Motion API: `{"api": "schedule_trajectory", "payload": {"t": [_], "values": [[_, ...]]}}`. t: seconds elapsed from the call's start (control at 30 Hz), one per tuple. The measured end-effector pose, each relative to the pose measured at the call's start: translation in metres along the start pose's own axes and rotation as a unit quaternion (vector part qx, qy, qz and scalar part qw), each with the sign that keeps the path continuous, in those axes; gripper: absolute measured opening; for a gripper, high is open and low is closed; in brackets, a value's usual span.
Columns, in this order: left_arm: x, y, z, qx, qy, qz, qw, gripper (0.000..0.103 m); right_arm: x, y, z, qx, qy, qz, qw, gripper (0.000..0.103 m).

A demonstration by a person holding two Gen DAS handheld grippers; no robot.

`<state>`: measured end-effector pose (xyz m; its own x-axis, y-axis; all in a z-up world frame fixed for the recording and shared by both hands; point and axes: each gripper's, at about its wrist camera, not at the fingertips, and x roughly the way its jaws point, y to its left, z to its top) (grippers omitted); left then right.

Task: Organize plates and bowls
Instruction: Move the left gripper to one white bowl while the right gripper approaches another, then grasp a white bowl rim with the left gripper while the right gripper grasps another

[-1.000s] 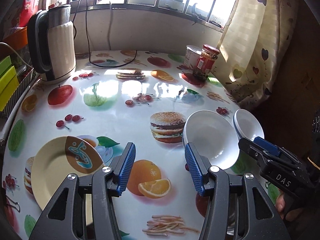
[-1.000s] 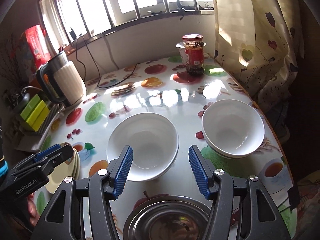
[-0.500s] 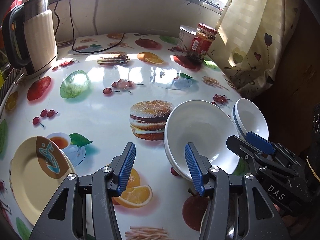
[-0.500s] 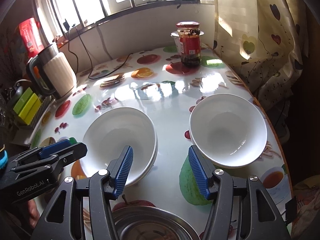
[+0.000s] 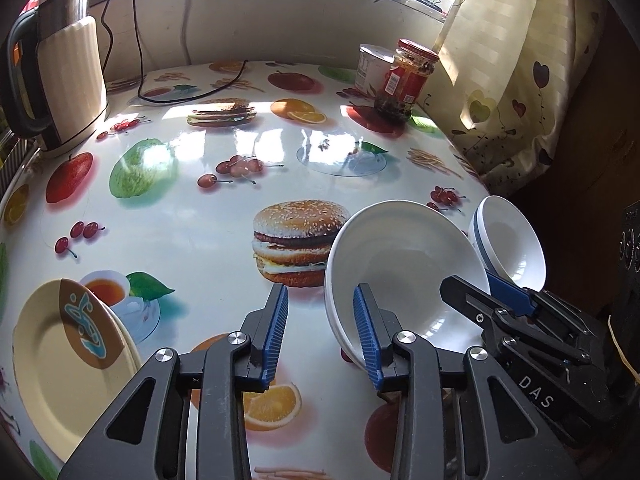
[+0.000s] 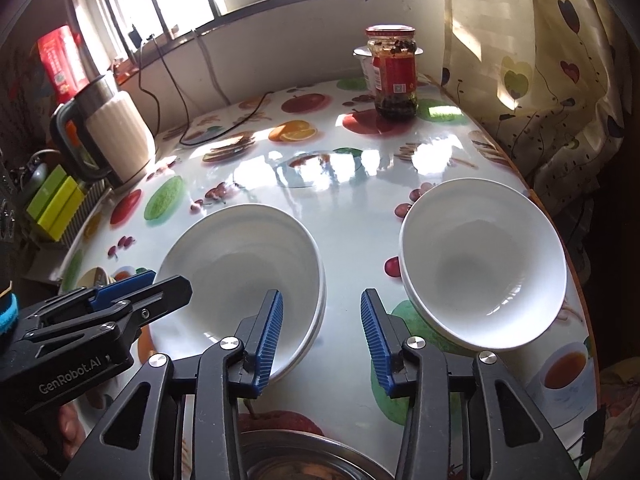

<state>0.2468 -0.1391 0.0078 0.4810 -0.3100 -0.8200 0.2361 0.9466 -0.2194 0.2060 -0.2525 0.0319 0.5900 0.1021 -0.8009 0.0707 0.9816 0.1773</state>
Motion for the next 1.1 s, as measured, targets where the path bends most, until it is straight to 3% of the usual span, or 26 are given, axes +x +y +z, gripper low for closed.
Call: {"api": "schedule_trajectory", "payload": {"t": [0.33, 0.5, 1.1], "values": [[0.0020, -0.0025, 0.0003, 0.006, -0.001, -0.006, 1.0000, 0.018, 0.0027, 0.0030, -0.0001, -0.002, 0.001, 0.012, 1.000, 0.019], [0.0027, -0.0053, 0.0008, 0.016, -0.004, -0.003, 0.9999, 0.012, 0.0018, 0.0059, 0.0000, -0.006, -0.002, 0.010, 1.000, 0.017], [-0.0029, -0.0087, 0.0013, 0.020, -0.013, 0.005, 0.9997, 0.012, -0.0031, 0.0009, 0.0016, 0.001, -0.010, 0.012, 1.000, 0.013]]}}
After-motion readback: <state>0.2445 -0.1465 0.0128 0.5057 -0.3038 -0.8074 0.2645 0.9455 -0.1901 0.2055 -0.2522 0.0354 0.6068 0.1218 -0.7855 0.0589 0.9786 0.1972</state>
